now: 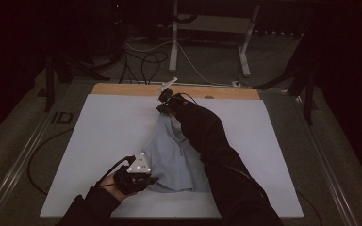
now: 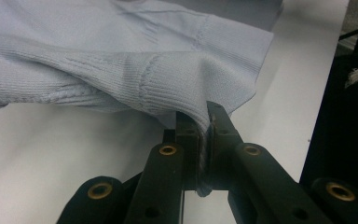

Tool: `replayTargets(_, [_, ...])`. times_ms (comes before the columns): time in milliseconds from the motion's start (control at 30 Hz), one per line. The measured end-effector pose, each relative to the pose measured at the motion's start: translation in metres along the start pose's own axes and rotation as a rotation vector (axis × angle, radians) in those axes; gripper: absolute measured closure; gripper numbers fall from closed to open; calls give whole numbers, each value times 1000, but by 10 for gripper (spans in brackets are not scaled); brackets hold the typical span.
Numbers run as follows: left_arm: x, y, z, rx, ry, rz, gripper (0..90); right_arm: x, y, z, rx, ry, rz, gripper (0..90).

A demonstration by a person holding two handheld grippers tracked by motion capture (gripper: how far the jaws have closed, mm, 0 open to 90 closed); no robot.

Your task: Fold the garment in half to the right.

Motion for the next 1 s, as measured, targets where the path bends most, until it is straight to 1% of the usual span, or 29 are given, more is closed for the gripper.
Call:
replayTargets(67, [1, 4, 0, 1, 1, -8, 874, 1, 0, 6, 10, 2, -10, 847])
replayTargets(167, [3, 11, -1, 3, -7, -25, 874, 2, -1, 10, 13, 0, -4, 847])
replayTargets(200, [4, 13, -2, 1, -9, -33, 875, 5, -2, 13, 23, 1, -11, 847])
replayTargets(233, [4, 15, -2, -1, -11, -41, 875, 5, -2, 13, 23, 1, -11, 847])
replayTargets(533, [10, 35, -9, -17, -33, -98, 875, 14, -14, 31, 36, -18, -18, 846])
replayTargets(567, [10, 37, -10, -20, -37, -103, 874, 15, -15, 33, 40, -16, -27, 846])
replayTargets(667, [12, 42, -12, -16, -45, -111, 875, 18, -18, 38, 47, -17, -35, 847])
replayTargets(700, [13, 44, -13, -18, -48, -115, 875, 19, -19, 40, 50, -18, -30, 846])
replayTargets(733, [14, 45, -14, -13, -51, -112, 874, 19, -20, 41, 54, -19, -39, 846])
replayTargets(833, [15, 48, -15, -15, -50, -122, 875, 21, -22, 44, 57, -18, -41, 846])
replayTargets(867, [16, 51, -17, -16, -54, -134, 875, 22, -24, 45, 59, -19, -40, 846])
replayTargets(900, [17, 53, -18, -13, -57, -129, 874, 25, -27, 47, 64, -18, -50, 846])
replayTargets(967, [17, 56, -20, -15, -60, -134, 874, 27, -30, 49, 75, -14, -62, 846])
replayTargets(1000, [18, 57, -21, -12, -62, -135, 875, 28, -32, 50, 71, -16, -63, 846])
Point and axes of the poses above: each handheld gripper's, and its own axes: z roughly backward along the jaws, y roughly out of its top, x roughly to its right, the point moved 4 cm from there along -z, roughly forward along the jaws, and after that the axes turned 5 degrees about y, right-handed, at the moved point
